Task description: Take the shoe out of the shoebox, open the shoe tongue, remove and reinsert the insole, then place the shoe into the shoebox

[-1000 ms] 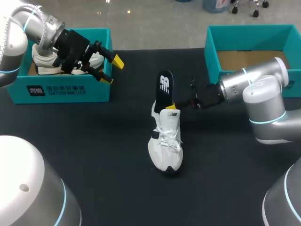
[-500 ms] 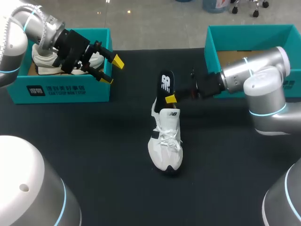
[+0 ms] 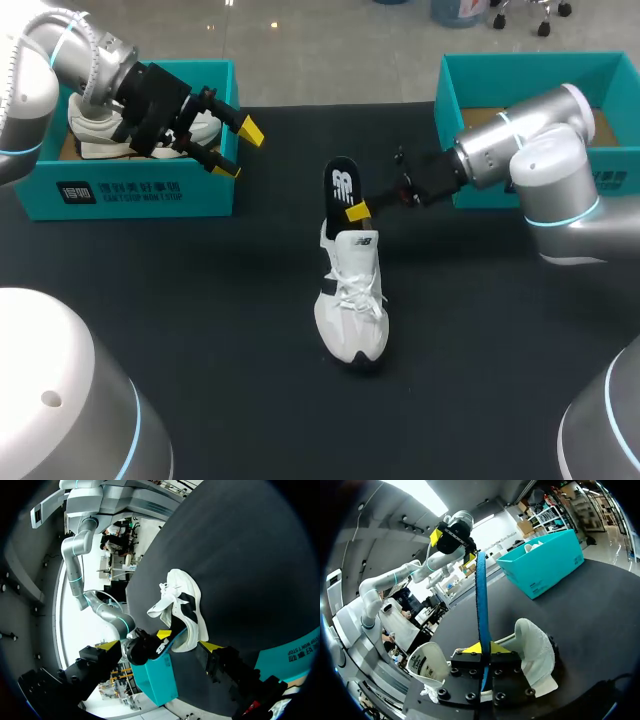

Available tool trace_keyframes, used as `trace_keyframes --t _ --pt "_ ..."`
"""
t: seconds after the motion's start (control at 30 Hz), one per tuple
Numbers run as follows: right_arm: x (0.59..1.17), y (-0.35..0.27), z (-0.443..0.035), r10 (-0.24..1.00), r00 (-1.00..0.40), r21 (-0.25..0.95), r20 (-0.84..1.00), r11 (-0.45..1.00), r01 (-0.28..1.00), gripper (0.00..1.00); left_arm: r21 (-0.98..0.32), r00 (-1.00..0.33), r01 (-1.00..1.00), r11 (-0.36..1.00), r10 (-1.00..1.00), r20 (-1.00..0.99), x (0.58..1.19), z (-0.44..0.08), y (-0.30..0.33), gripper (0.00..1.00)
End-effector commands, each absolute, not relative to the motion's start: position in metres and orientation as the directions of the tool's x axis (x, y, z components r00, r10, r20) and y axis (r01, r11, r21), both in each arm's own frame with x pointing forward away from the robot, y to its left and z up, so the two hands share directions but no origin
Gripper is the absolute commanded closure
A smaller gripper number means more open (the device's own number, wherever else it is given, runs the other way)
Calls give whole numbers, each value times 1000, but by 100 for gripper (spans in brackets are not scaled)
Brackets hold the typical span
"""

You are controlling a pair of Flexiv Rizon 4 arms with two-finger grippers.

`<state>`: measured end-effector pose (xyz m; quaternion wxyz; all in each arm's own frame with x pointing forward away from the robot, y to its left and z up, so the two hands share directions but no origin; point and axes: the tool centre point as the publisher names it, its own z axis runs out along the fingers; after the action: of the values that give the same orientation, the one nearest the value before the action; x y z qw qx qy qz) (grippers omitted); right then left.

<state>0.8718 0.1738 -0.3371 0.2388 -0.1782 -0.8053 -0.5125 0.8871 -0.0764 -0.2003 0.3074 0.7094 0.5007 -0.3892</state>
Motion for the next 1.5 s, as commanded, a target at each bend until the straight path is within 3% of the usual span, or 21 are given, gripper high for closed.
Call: trace_keyframes --t 0.03,0.6,0.67,0.87,1.0,1.1,1.27,1.5 --pt "871 176 -344 37 -809 724 587 424 545 100 47 197 950 -310 474 -858 887 -200 -76 0" --pt "844 167 -355 103 -772 672 627 430 603 100 47 197 950 -310 474 -858 887 -200 -76 0" --pt "845 168 -353 102 -776 674 622 434 597 79 47 197 950 -310 474 -858 887 -200 -76 0" --pt "857 172 -340 98 -801 701 590 430 569 64 47 197 950 -310 474 -858 887 -200 -76 0" --pt "866 174 -336 89 -811 711 578 433 554 65 47 197 950 -310 474 -858 887 -200 -76 0" --pt "871 175 -337 83 -812 711 578 437 551 71 47 197 950 -310 474 -858 887 -200 -76 0" --pt "873 176 -344 55 -772 677 633 443 587 100 47 197 950 -310 474 -858 887 -200 -76 0" --pt "864 175 -351 45 -739 649 672 445 617 100 47 197 950 -310 474 -858 887 -200 -76 0"
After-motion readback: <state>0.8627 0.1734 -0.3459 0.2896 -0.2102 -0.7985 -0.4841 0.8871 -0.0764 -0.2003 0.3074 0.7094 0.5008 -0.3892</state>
